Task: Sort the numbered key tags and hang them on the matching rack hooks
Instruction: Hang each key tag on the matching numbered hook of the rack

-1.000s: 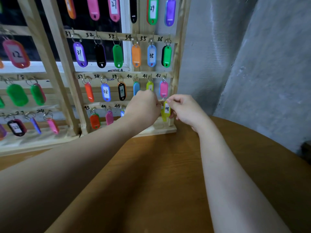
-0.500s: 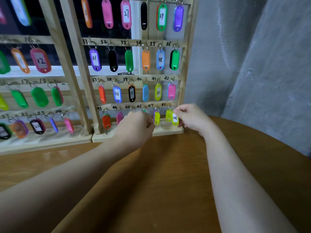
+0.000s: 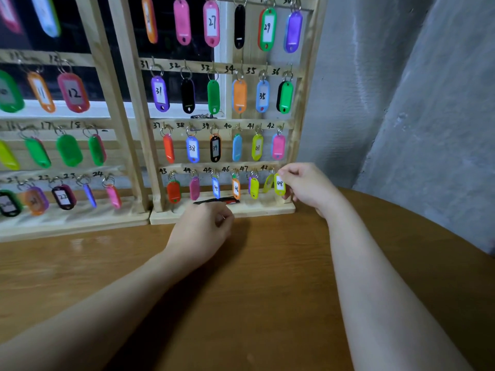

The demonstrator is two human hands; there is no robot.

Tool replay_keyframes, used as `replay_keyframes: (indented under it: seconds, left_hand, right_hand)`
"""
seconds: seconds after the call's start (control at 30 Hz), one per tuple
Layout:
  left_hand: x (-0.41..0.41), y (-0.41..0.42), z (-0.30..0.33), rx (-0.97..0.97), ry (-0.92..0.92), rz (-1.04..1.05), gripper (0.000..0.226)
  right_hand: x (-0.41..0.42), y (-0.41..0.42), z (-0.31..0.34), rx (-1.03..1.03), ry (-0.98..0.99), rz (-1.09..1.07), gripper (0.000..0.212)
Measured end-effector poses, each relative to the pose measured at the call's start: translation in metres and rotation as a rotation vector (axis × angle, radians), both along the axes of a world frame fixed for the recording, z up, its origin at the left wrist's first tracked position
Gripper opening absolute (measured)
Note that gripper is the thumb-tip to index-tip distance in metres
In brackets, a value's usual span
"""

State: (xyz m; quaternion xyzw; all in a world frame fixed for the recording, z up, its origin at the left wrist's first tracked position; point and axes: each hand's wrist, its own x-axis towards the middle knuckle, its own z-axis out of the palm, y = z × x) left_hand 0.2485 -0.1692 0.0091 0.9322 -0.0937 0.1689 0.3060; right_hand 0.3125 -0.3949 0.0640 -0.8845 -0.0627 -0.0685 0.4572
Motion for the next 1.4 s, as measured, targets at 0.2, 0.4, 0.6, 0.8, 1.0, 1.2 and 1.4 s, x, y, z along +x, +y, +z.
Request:
replay_keyframes:
  seconds: [0.2, 0.4, 0.6, 0.8, 1.0, 1.2, 1.4]
  left_hand:
    - [0.001, 0.009, -0.015, -0.032, -0.026, -0.021, 0.008]
    - [-0.006, 0.028, -0.021, 0.054, -0.064, -0.125, 0.01]
    - [-0.037, 0.096, -0.019, 0.204, -0.048, -0.123, 0.025]
    - [-0.079, 0.131, -0.018, 0.439, 0.241, -0.07, 0.104]
    - [-0.101, 0.13, -0.015, 0.479, 0.321, -0.051, 0.103]
    - [-0.102, 0.126, -0.013, 0.465, 0.317, -0.029, 0.1]
    - [-0.1, 0.127, -0.015, 0.479, 0.292, -0.028, 0.078]
  right_hand:
    - [0.004, -0.001, -0.012, 0.069, 0.048, 0.019, 0.024]
    - [-0.001, -0.009, -0.006, -0.26, 0.258, 0.017, 0.04]
    - [-0.03, 0.022, 0.006, -0.62, 0.338, 0.054, 0.039]
    - [-0.073, 0.06, -0.036, -0.5, -0.044, -0.054, 0.033]
    - [-0.108, 0.086, -0.07, -0.465, -0.28, -0.031, 0.017]
    - [-0.106, 0.098, -0.081, -0.576, -0.323, 0.021, 0.018]
    - [-0.086, 0.118, -0.069, -0.745, -0.251, 0.115, 0.054]
